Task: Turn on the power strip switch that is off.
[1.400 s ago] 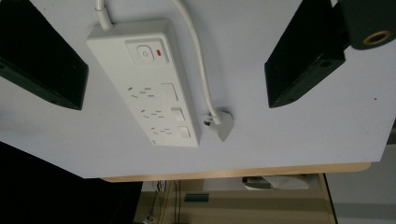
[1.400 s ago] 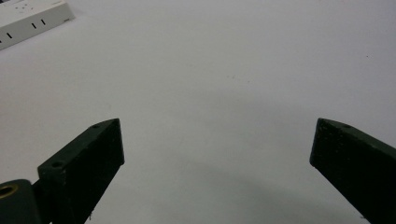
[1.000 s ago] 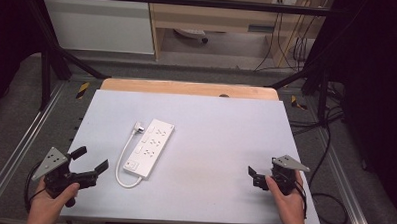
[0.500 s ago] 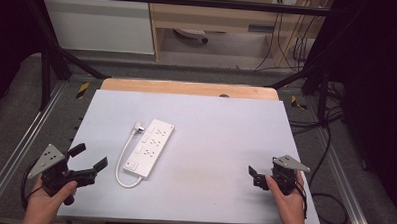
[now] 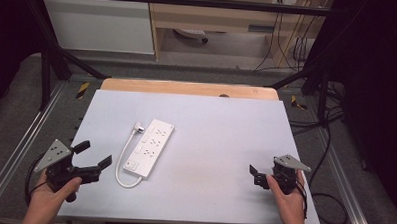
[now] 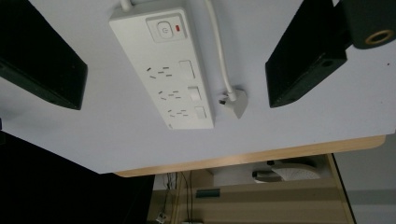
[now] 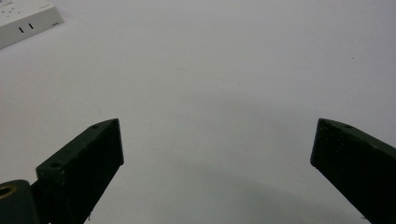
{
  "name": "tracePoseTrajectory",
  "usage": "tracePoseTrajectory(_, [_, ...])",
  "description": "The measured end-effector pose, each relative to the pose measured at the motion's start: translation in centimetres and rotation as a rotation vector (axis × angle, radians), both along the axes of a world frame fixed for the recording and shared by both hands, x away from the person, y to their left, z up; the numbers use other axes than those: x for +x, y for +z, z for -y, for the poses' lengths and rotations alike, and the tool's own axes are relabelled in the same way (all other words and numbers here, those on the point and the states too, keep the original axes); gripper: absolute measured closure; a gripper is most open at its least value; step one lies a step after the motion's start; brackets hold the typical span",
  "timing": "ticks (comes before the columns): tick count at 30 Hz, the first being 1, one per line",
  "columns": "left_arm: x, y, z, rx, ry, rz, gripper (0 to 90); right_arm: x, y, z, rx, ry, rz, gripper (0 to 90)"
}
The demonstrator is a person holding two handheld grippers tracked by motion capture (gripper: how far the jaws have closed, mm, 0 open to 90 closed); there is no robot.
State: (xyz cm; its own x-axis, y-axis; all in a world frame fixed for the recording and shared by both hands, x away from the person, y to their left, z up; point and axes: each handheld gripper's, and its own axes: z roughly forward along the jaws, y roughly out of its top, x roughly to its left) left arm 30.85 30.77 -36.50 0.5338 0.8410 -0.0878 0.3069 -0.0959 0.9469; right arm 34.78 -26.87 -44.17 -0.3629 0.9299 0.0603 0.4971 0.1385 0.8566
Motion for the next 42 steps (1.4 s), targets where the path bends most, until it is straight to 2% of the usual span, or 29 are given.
tracePoseTrajectory(5, [0.6, 0.1, 0.4, 0.009, -0.004, -0.007, 5.7, 0.0, -0.1, 0.0, 0.0, 0.008, -0.011, 3.0])
tracePoseTrajectory(18, [3.0, 0.0, 1.5, 0.024, -0.008, -0.044, 5.9, -0.1, 0.0, 0.1, 0.012, 0.018, -0.001, 3.0])
tracePoseTrajectory(27, [5.0, 0.0, 3.1, 0.045, -0.027, -0.057, 6.5, -0.2, 0.1, 0.2, 0.014, 0.012, 0.003, 3.0])
tracePoseTrajectory(42, [6.6, -0.9, 4.8, 0.077, -0.044, -0.076, 6.5, -0.3, 0.1, 0.1, 0.017, 0.021, 0.004, 3.0])
